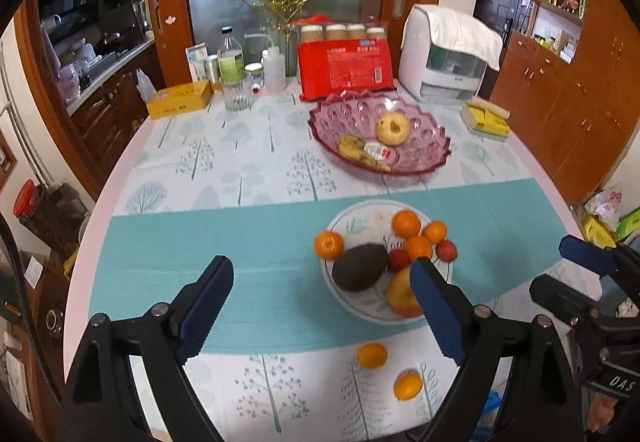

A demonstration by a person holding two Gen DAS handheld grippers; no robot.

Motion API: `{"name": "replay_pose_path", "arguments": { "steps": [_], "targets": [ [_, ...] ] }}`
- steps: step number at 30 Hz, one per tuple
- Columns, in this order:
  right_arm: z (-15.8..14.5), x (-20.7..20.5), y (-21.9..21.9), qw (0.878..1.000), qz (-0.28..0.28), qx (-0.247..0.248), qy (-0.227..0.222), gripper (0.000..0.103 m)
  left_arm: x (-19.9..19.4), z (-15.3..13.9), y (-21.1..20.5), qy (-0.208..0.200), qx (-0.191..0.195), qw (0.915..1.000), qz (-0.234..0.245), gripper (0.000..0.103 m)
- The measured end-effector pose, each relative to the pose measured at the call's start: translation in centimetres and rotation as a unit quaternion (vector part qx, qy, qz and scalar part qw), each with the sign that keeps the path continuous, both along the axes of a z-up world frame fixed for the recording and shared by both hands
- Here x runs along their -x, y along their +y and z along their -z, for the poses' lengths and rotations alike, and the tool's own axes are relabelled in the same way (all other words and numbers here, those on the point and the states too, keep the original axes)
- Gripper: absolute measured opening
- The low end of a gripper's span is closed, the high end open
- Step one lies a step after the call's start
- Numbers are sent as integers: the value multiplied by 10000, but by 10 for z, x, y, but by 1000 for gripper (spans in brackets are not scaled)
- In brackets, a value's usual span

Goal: Organize fruits
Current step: 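Grasp a loose tangerine with the right tool while the left tool grasps another tangerine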

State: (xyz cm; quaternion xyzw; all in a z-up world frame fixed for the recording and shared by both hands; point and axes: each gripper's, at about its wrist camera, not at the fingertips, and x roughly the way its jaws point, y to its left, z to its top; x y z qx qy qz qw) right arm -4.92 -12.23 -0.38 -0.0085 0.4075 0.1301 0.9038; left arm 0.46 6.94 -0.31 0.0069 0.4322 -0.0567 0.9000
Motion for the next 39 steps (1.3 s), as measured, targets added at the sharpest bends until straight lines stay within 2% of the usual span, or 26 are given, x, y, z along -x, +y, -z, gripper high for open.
{"name": "replay_pose_path", "arguments": {
  "steps": [5,9,13,18,24,29,35,39],
  "targets": [
    [26,11,4,9996,-27,85,276,66,6,21,1,281,-115,9995,-62,89],
    [44,25,10,9991,-105,302,289,66,5,47,5,659,-216,9975,-123,89],
    [62,31,15,9981,-283,373,409,66,5,71,10,1010,-151,9947,-130,89],
    [94,35,26,9954,-520,432,679,66,8,106,6,1503,-71,9886,94,89],
    [129,33,31,9912,-637,412,1088,66,18,130,-6,1680,-206,9847,409,89],
    [150,29,31,9875,-701,226,1391,65,21,141,-9,1800,-175,9824,470,89],
    [172,23,37,9827,-735,105,1697,52,23,149,-6,1937,-112,9799,462,89],
    [179,19,41,9800,-829,-82,1807,51,23,152,-6,1961,-48,9794,479,89]
  ]
}}
